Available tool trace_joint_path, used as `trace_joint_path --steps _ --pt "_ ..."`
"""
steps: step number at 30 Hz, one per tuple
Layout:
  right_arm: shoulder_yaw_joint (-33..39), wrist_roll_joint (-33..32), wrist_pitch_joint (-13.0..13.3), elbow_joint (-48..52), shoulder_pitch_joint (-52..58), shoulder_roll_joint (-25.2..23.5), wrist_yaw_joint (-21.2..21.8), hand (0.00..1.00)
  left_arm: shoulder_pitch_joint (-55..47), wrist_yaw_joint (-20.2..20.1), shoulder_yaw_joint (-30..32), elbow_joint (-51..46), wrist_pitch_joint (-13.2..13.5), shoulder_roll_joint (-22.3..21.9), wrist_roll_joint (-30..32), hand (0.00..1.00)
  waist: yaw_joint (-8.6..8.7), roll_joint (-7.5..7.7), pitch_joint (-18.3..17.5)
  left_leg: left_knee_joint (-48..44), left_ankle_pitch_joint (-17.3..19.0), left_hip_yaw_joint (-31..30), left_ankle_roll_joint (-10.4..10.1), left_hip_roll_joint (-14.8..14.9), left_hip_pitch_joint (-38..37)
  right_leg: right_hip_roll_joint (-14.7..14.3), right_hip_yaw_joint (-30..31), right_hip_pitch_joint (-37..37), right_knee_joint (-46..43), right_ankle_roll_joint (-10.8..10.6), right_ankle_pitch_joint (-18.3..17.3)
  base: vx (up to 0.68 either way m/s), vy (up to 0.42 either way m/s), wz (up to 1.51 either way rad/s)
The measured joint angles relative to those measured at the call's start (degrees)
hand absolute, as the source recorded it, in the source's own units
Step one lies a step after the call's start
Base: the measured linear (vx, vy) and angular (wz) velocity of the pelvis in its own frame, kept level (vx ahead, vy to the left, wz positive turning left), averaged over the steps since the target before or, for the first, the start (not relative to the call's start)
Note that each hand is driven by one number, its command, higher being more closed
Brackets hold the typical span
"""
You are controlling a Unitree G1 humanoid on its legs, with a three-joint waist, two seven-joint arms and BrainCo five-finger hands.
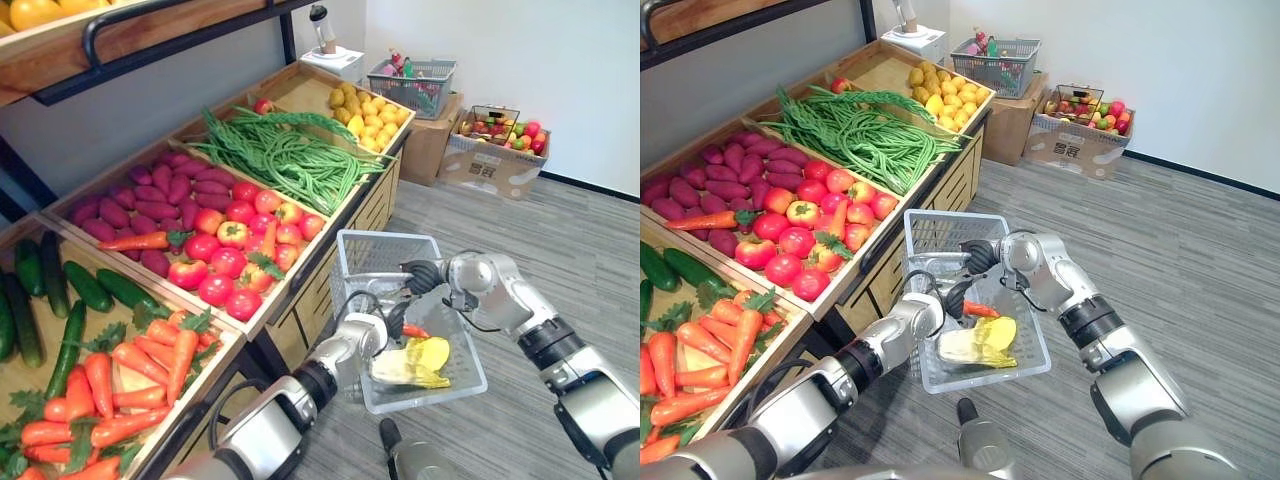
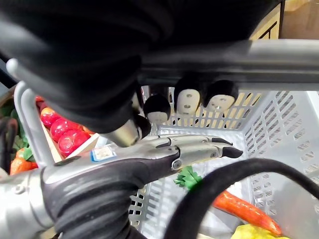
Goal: Pick vegetable in the basket
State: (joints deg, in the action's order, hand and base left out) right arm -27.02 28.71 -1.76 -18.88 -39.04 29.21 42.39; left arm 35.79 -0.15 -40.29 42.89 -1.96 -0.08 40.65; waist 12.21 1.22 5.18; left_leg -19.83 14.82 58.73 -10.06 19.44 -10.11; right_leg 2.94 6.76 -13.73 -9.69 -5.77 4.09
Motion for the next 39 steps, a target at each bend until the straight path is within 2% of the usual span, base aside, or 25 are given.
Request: trace_joint_path --steps 3,7,8,11,13,18,20,24,26,29,33,35,36,39 --pt "2.86 0.05 -1.33 -0.05 1.05 0.06 -1.86 1.00 -0.03 -0.17 -3.05 -5.31 1.58 1.39 -2.39 0.00 -0.27 0.18 0.13 -0.06 0.01 -0.85 0.00 0.09 0.17 0.24 -0.67 0.53 0.31 0.00 0.00 -0.01 0.019 0.13" --pt "8.92 0.05 -2.33 -0.22 4.68 0.33 -4.40 1.00 -0.24 -1.11 -8.21 -14.93 4.31 4.31 -7.27 0.00 -1.53 0.57 0.52 -0.07 0.02 -1.91 0.01 0.21 0.40 0.69 -1.78 1.30 0.72 -0.02 0.01 -0.01 0.019 0.16" --pt "10.14 0.05 -3.00 -0.62 6.37 0.36 -5.09 1.00 -0.28 -1.95 -9.66 -19.29 5.15 5.84 -10.46 0.00 -1.52 0.62 0.55 -0.12 -0.03 -2.98 0.09 0.21 1.16 1.13 -2.94 1.33 0.74 -0.02 0.01 -0.01 0.016 0.27" --pt "11.07 0.02 -3.37 -2.83 9.61 0.37 -5.96 1.00 -1.46 -2.91 -11.07 -25.37 5.23 9.33 -14.95 0.00 -1.85 0.62 0.55 -0.07 -0.25 -4.59 0.42 0.23 1.93 1.65 -4.41 1.77 0.85 -0.01 0.00 -0.01 0.013 0.30" --pt "11.27 0.01 -3.57 -3.78 12.48 0.36 -6.62 1.00 -3.50 -3.53 -11.38 -29.88 5.30 11.10 -17.59 0.00 -2.59 0.61 0.55 0.24 -0.44 -5.42 0.55 0.08 1.96 1.96 -5.39 2.33 0.92 -0.01 0.00 -0.01 0.014 0.27" --pt "16.73 -0.13 -4.43 -6.45 19.77 0.25 -9.94 1.00 -9.33 -5.18 -11.58 -41.56 8.47 16.73 -22.62 0.00 -4.75 0.60 0.50 2.32 -1.44 -9.68 1.58 -1.68 3.08 4.19 -9.55 4.50 1.69 -0.01 -0.01 -0.03 0.028 0.39" --pt "19.48 -0.33 -4.62 -7.48 21.48 0.22 -11.82 1.00 -11.74 -5.27 -11.57 -43.52 9.28 18.96 -22.63 0.00 -4.90 0.66 0.48 3.97 -2.46 -11.03 1.98 -2.90 3.11 5.20 -10.73 5.04 1.89 -0.01 -0.01 -0.03 0.033 0.41" --pt "23.59 -2.01 -4.65 -11.35 24.64 0.13 -15.15 1.00 -16.66 -4.69 -9.75 -45.87 9.31 22.41 -24.71 0.00 -6.23 0.86 0.33 7.81 -4.72 -13.62 2.39 -5.06 3.24 6.33 -12.54 6.13 2.88 -0.01 -0.01 -0.02 0.010 0.33" --pt "25.68 -2.81 -4.59 -15.54 26.50 0.04 -16.84 1.00 -20.07 -3.32 -5.30 -47.97 9.30 23.32 -24.82 0.00 -6.45 0.94 0.26 11.07 -6.76 -15.38 2.58 -6.52 3.14 6.89 -13.80 7.01 3.68 -0.01 -0.01 -0.01 -0.010 0.45" --pt "29.01 -4.02 -3.84 -21.27 29.33 -0.37 -20.04 1.00 -24.84 1.15 4.50 -50.71 9.50 23.68 -27.16 0.00 -6.90 0.89 0.16 16.43 -10.16 -17.88 2.97 -8.54 2.86 7.15 -15.86 7.84 4.75 -0.01 -0.01 -0.01 -0.022 0.46" --pt "37.07 -6.54 -3.53 -30.47 33.58 -0.94 -25.19 1.00 -31.55 5.64 22.31 -53.28 9.53 23.23 -33.90 0.00 -8.05 0.78 0.02 23.18 -14.72 -21.96 3.26 -10.21 1.53 7.08 -19.08 10.34 6.26 0.00 -0.01 -0.01 -0.016 0.48" --pt "40.18 -8.52 -3.27 -34.12 35.07 -0.97 -26.21 1.00 -33.10 8.00 28.53 -53.28 9.47 23.17 -35.92 0.00 -8.35 0.94 -0.06 24.96 -16.09 -23.89 3.48 -10.80 1.58 7.09 -19.37 11.23 7.05 0.00 -0.01 -0.03 0.008 0.56" --pt "42.34 -9.77 -3.04 -36.06 36.51 -1.06 -26.93 1.00 -34.08 9.85 33.09 -53.23 9.08 23.05 -36.24 0.00 -9.21 0.96 -0.05 25.54 -16.58 -24.95 3.60 -11.00 1.83 7.17 -20.14 11.52 7.53 0.00 -0.02 -0.03 0.004 0.48" --pt "45.18 -11.27 -2.78 -38.48 38.71 -1.15 -27.40 1.00 -36.90 13.12 40.49 -52.68 8.41 22.84 -40.62 0.00 -9.43 0.71 -0.17 25.52 -17.19 -27.24 3.92 -11.02 2.04 7.43 -22.28 12.49 7.62 0.21 -0.19 -0.01 -0.014 0.36"
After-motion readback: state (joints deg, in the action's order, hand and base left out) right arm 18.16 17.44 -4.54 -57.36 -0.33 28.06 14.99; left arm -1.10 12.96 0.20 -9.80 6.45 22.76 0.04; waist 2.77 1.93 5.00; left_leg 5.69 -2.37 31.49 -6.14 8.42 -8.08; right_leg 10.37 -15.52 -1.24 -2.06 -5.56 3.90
